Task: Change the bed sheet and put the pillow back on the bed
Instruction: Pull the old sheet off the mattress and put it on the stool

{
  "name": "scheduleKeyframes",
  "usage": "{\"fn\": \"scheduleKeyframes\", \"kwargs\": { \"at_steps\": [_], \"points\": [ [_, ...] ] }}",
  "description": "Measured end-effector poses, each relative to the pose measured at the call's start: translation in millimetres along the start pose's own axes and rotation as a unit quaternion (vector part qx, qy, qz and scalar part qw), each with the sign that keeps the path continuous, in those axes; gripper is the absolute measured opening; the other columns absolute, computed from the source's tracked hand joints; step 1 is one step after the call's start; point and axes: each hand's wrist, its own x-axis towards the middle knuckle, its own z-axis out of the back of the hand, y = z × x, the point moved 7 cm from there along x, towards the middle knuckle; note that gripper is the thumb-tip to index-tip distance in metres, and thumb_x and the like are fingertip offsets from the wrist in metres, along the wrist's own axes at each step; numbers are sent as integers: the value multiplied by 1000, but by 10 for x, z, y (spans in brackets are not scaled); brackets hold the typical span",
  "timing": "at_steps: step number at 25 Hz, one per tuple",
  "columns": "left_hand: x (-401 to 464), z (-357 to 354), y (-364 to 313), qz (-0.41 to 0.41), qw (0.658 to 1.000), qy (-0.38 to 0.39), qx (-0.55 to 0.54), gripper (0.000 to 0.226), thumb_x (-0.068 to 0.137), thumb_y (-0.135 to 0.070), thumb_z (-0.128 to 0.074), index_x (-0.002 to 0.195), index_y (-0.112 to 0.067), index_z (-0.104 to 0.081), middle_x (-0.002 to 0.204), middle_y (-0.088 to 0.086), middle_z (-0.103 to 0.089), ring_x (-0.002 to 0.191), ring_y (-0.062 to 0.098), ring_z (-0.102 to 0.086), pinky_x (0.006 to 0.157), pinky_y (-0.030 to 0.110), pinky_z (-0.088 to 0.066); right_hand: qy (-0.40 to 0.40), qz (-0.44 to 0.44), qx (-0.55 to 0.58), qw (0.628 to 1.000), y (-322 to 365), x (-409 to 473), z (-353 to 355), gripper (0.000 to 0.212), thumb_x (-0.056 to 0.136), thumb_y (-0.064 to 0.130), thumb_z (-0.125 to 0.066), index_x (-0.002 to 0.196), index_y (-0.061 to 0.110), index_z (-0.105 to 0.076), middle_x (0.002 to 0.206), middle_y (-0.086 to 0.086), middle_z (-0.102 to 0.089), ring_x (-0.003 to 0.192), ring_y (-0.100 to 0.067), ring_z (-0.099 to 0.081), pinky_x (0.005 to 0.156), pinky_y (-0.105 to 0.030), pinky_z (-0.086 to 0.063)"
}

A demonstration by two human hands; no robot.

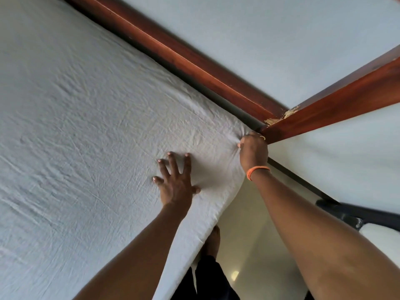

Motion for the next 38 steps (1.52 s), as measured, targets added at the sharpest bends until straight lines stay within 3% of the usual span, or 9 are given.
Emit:
{"fn": "scheduleKeyframes", "kwargs": {
  "at_steps": [8, 13, 19, 22, 26, 29, 32, 36, 38],
  "points": [
    [-120, 64, 146, -22, 990, -62, -121, 121, 72, -46, -79, 154, -35, 9, 162, 20, -7, 147, 44, -15, 102, 62, -39, 98, 29, 292, 951, 688, -847, 43, 10, 77, 0, -71, 72, 9, -72, 70, -3, -71, 65, -13, -63, 62, -28, -50],
    [-213, 215, 547, -98, 948, -150, -264, 27, 84, -7, -70, 110, -13, -70, 101, 18, -63, 95, 40, -62, 71, 49, -56, 106, 1, 380, 919, 1227, -1207, -204, 7, 75, 1, -68, 76, 8, -71, 74, -2, -70, 71, -12, -64, 69, -34, -52],
    [-325, 397, 1035, 18, 926, -179, -333, 16, 76, 4, -61, 75, -7, -72, 59, 4, -64, 51, 16, -53, 50, 24, -41, 110, 180, -48, 976, 852, -1231, -135, 94, 61, 80, -62, 132, 19, -51, 129, -11, -48, 117, -30, -48, 91, -48, -45],
    [-403, 372, 1187, 118, 878, -191, -422, 21, 73, 7, -55, 61, -8, -64, 47, -2, -50, 43, 9, -39, 44, 15, -26, 152, 183, -142, 961, 695, -1373, -162, 56, 74, 50, -75, 119, 20, -59, 114, -8, -55, 97, -30, -62, 73, -42, -53],
    [-576, 178, 1564, 275, 789, -192, -515, 19, 75, -7, -65, 58, -7, -57, 50, 4, -51, 52, 24, -46, 53, 34, -37, 195, 76, 95, 973, 1271, -1365, -293, 12, 85, 18, -64, 83, 8, -70, 78, -10, -70, 72, -21, -66, 64, -36, -50],
    [-656, 254, 1832, 271, 753, -176, -573, 24, 78, -20, -59, 56, -9, -56, 52, 3, -55, 53, 22, -49, 52, 32, -36, 207, -159, 432, 863, 2080, -1220, -467, 19, 62, 21, -71, 61, 3, -66, 59, 4, -54, 59, -11, -52, 52, -40, -47],
    [-735, 488, 1973, 229, 692, -138, -670, 34, 81, -23, -58, 49, -18, -46, 48, -2, -39, 48, 14, -36, 49, 28, -28, 261, -164, 503, 807, 2948, -1240, -561, 11, 58, 17, -69, 64, 8, -69, 67, -1, -68, 64, -17, -63, 58, -46, -57],
    [-881, 451, 2584, 243, 806, -142, -520, 37, 82, -21, -73, 57, -6, -51, 50, -2, -40, 49, 10, -37, 44, 21, -29, 378, -195, 560, 711, 3224, -1594, -644, 15, 85, 0, -61, 84, 11, -70, 82, -10, -70, 76, -23, -65, 66, -36, -58],
    [-965, 480, 2957, 293, 811, -195, -468, 30, 79, -14, -75, 58, -3, -56, 52, 7, -43, 53, 11, -41, 45, 25, -24, 309, -50, 413, 855, 3174, -1413, -553, 11, 83, 14, -65, 92, 12, -71, 86, -8, -73, 83, -22, -69, 77, -37, -57]
  ]
}}
